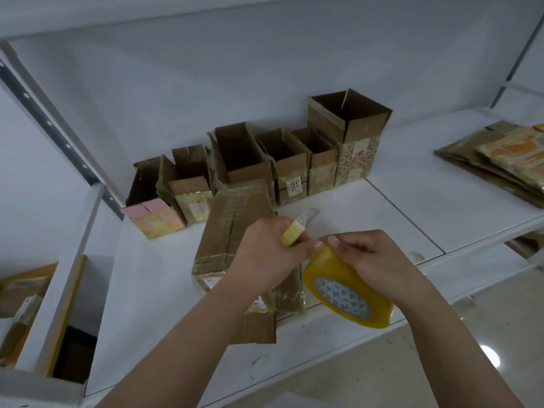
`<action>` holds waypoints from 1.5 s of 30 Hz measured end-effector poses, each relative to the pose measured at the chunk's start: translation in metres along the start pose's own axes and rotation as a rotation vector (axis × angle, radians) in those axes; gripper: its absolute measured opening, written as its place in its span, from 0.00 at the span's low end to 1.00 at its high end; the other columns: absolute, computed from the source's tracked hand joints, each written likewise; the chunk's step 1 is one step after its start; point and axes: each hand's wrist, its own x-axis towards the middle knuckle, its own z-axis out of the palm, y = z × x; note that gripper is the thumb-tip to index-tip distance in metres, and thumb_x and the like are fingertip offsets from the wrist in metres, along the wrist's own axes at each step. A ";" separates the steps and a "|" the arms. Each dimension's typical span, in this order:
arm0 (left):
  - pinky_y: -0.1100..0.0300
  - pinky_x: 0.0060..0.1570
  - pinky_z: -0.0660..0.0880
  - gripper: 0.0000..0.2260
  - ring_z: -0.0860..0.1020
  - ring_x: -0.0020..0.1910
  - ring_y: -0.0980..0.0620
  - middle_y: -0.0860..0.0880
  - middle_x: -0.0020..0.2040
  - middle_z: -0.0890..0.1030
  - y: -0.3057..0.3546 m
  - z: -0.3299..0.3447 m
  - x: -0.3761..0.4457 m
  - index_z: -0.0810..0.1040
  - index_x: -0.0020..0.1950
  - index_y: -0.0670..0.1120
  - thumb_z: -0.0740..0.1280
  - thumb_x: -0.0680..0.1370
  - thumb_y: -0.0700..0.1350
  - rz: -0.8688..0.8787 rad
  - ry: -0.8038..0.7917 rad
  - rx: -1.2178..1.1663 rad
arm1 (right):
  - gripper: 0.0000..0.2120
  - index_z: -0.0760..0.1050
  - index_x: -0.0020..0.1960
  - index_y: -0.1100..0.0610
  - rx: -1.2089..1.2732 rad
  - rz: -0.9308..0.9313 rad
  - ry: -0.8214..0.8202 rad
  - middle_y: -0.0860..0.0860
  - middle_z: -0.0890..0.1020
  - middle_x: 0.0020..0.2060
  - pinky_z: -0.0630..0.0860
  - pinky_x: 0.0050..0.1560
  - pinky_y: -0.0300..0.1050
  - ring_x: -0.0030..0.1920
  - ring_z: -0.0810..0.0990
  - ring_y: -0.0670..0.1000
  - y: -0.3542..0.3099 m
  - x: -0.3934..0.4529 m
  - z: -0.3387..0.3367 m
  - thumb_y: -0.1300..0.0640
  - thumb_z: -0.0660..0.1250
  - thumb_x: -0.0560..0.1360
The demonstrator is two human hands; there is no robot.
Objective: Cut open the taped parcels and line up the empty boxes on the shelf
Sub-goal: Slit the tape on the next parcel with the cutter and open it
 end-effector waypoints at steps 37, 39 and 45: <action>0.51 0.51 0.72 0.13 0.76 0.51 0.38 0.36 0.53 0.77 -0.200 -0.074 -0.050 0.75 0.62 0.36 0.57 0.83 0.40 -0.615 0.265 0.342 | 0.20 0.83 0.57 0.57 -0.853 -0.286 0.366 0.59 0.85 0.40 0.80 0.47 0.62 0.42 0.82 0.65 0.111 0.046 0.069 0.52 0.60 0.71; 0.51 0.54 0.72 0.15 0.75 0.53 0.38 0.37 0.56 0.74 -0.213 -0.066 -0.055 0.74 0.66 0.37 0.57 0.83 0.40 -0.634 0.201 0.398 | 0.20 0.83 0.56 0.57 -0.851 -0.216 0.339 0.59 0.85 0.41 0.80 0.47 0.62 0.44 0.81 0.66 0.105 0.050 0.068 0.51 0.63 0.68; 0.52 0.67 0.69 0.20 0.74 0.66 0.46 0.44 0.67 0.76 -0.178 -0.072 -0.045 0.75 0.70 0.45 0.64 0.81 0.53 -0.433 0.478 -0.137 | 0.26 0.78 0.64 0.55 -0.353 -0.346 0.344 0.52 0.83 0.56 0.74 0.60 0.58 0.59 0.79 0.57 0.034 0.044 0.075 0.40 0.57 0.77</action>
